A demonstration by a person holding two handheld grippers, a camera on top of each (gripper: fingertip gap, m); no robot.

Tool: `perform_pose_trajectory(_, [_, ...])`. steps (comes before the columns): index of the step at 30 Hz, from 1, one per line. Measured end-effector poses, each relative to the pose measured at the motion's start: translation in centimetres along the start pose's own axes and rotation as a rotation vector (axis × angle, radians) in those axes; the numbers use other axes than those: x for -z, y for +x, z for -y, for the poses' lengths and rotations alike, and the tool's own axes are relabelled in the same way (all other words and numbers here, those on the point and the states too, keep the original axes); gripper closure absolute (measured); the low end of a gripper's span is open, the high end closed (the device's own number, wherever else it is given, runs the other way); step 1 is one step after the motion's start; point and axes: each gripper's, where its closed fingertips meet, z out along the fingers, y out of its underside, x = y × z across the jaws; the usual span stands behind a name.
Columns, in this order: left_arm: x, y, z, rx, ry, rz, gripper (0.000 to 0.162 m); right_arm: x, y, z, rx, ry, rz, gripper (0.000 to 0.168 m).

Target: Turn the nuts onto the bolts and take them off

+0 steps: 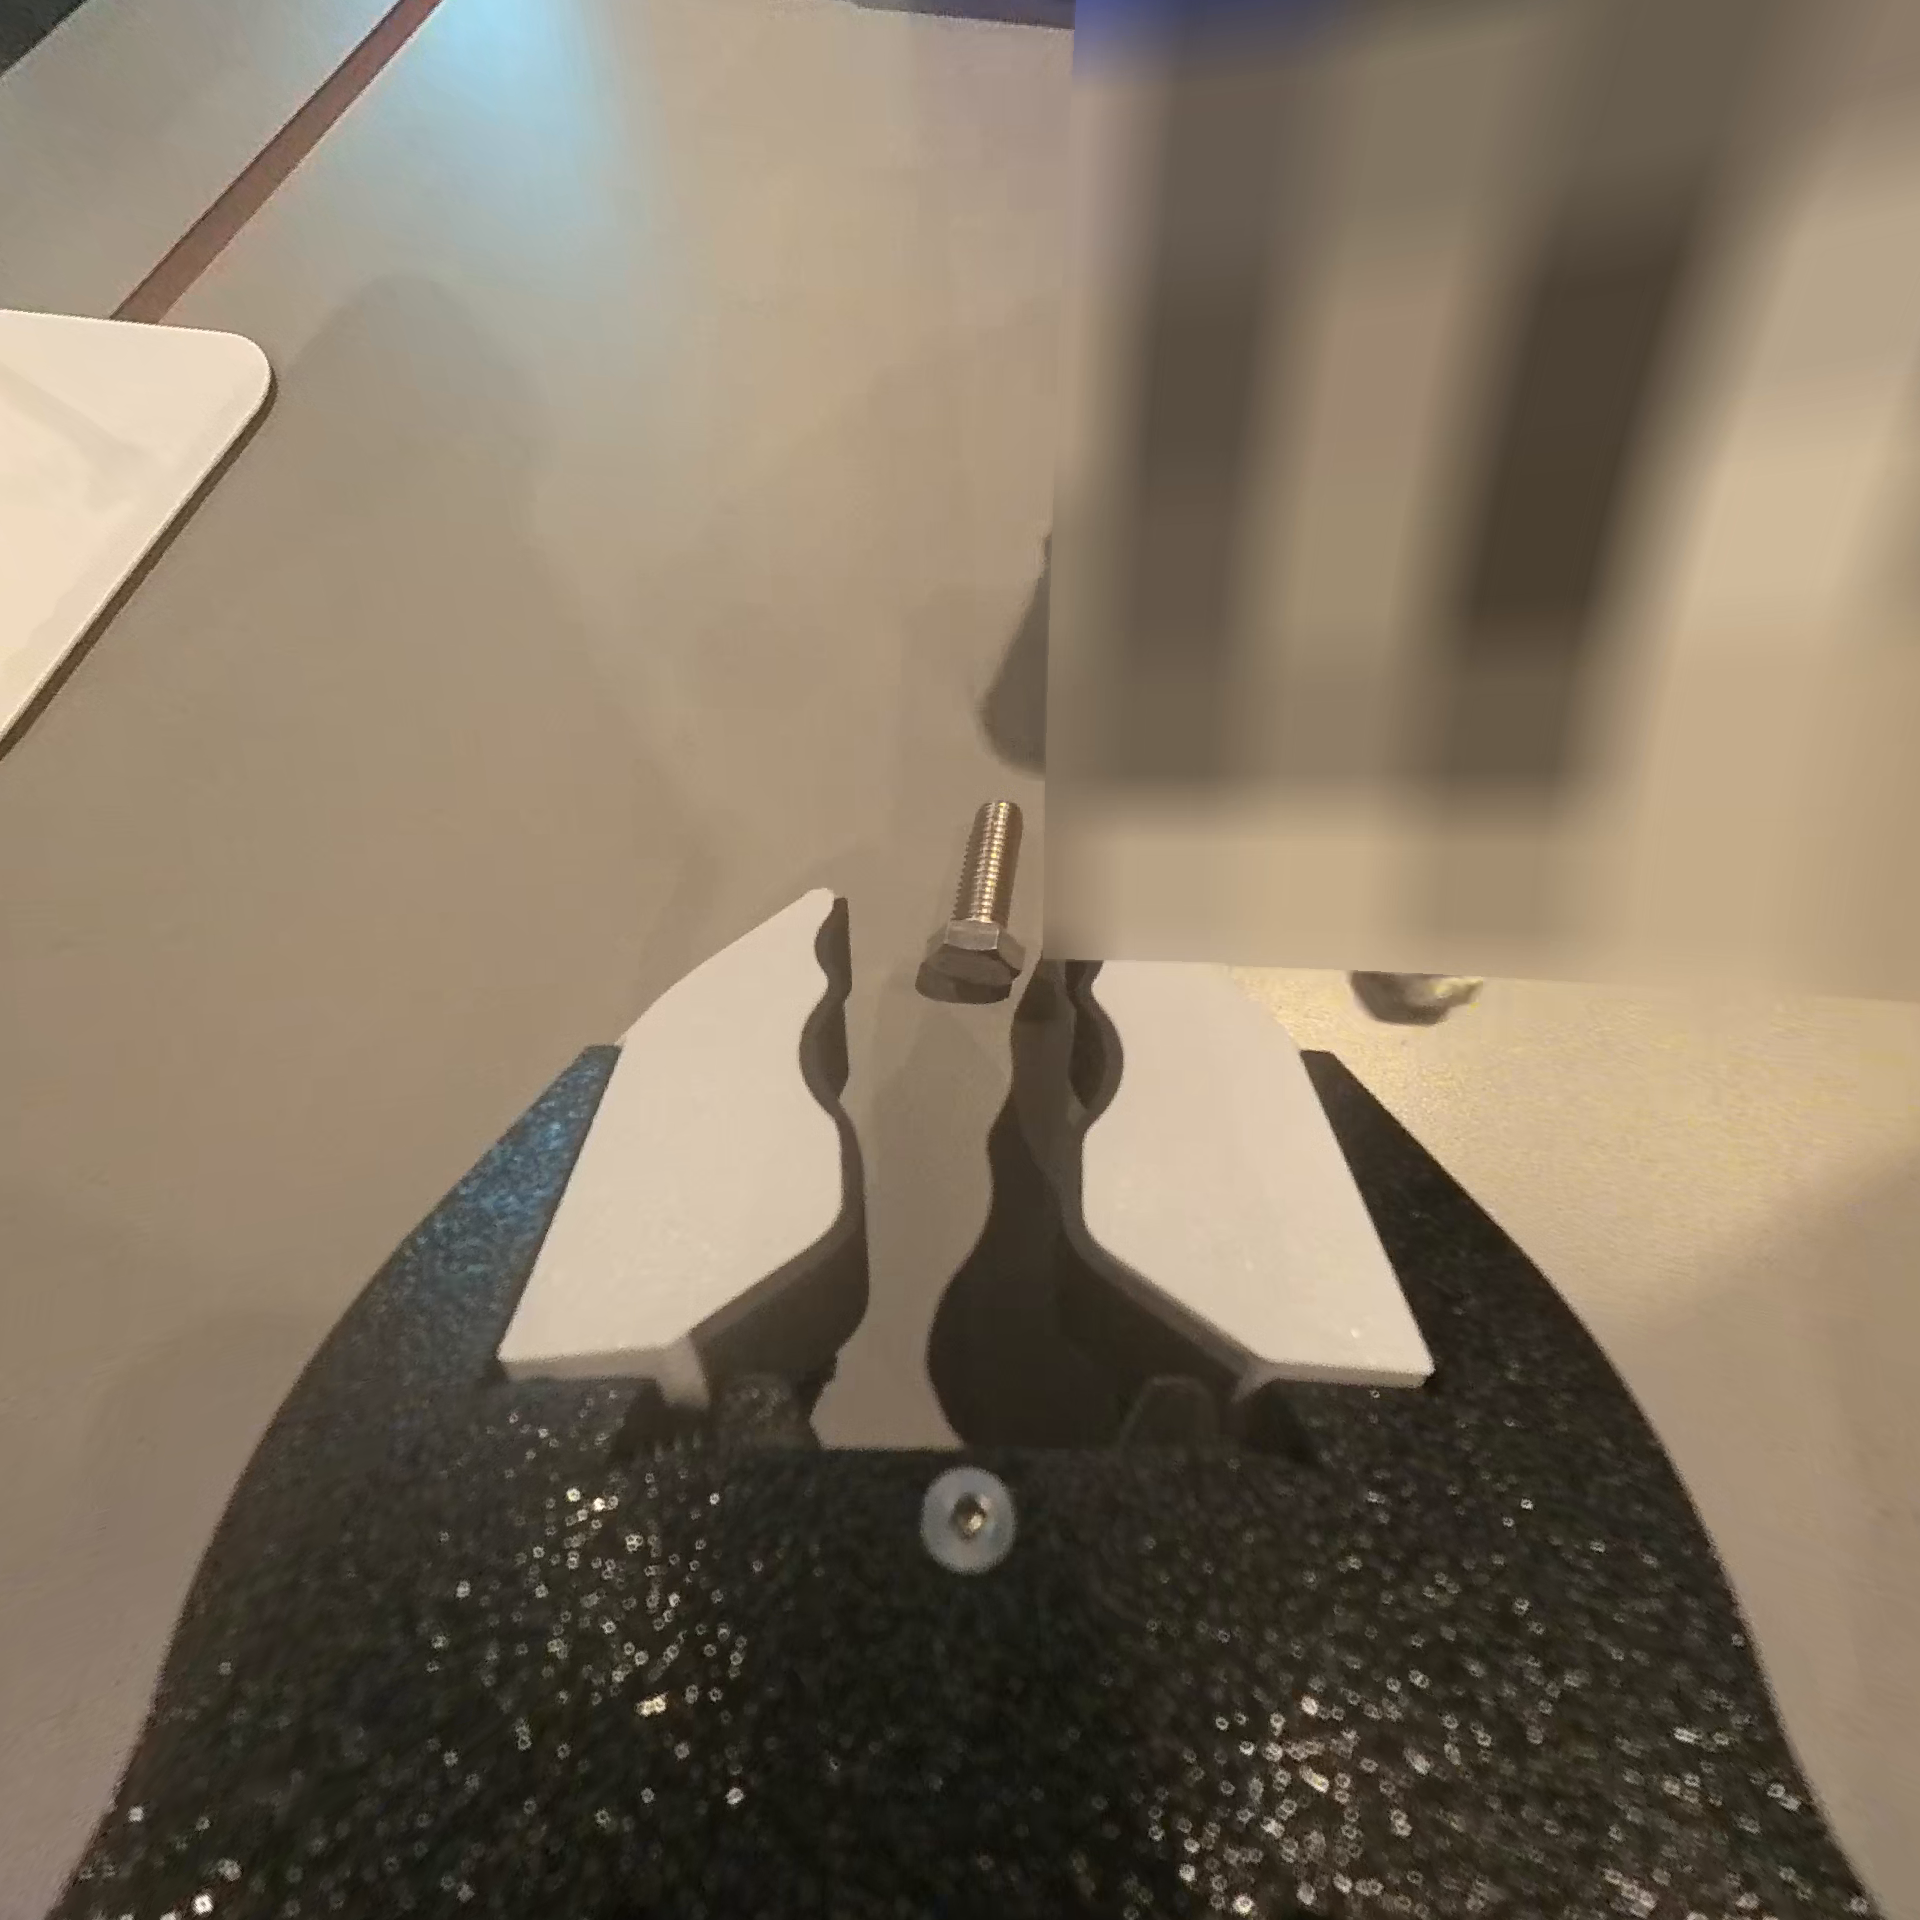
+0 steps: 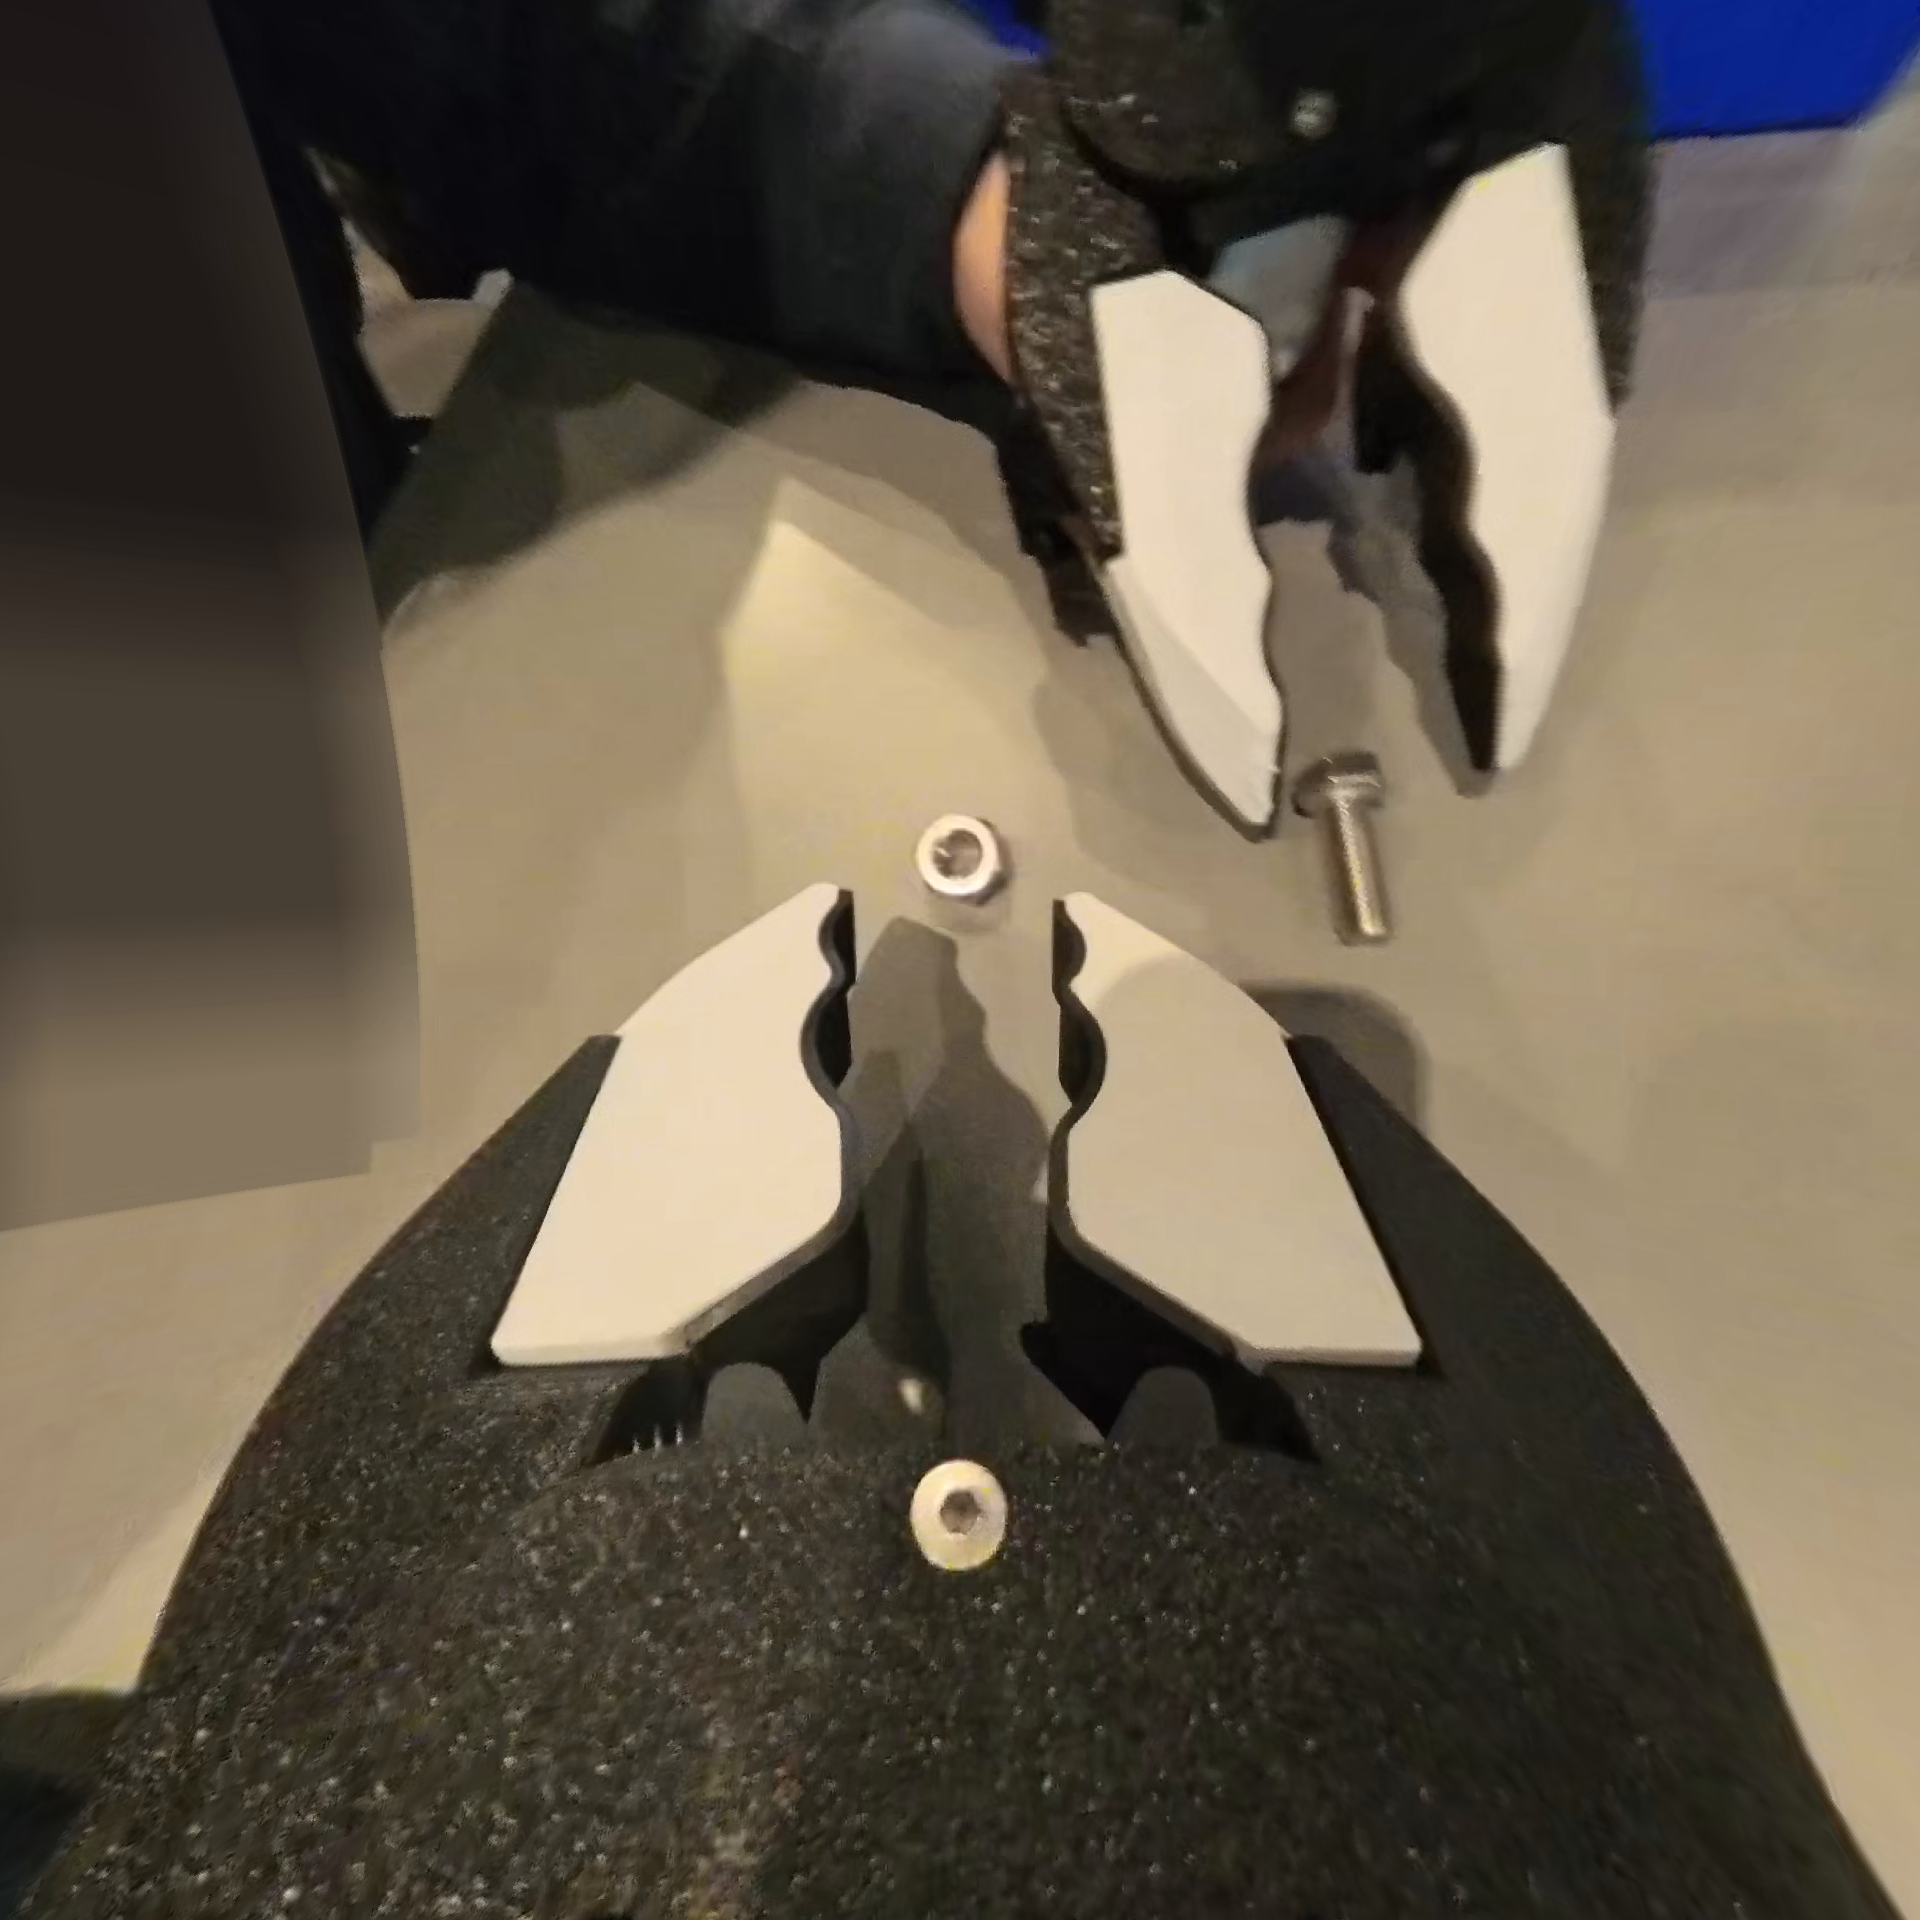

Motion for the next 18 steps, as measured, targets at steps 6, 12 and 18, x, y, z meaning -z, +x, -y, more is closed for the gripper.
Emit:
perform_pose_trajectory(6, [0.0,0.0,0.0,0.002,-0.001,-0.002,0.122,-2.1,0.3,-0.7,0.069,-0.122,-0.054,0.138])
perform_pose_trajectory(12, [0.0,0.0,0.0,0.003,-0.002,-0.005,0.123,-2.1,0.9,-0.5,0.06,-0.117,-0.093,0.145])
perform_pose_trajectory(18, [0.0,0.0,-0.1,0.01,-0.006,-0.013,0.123,-3.1,0.9,0.5,0.08,-0.115,-0.122,0.138])
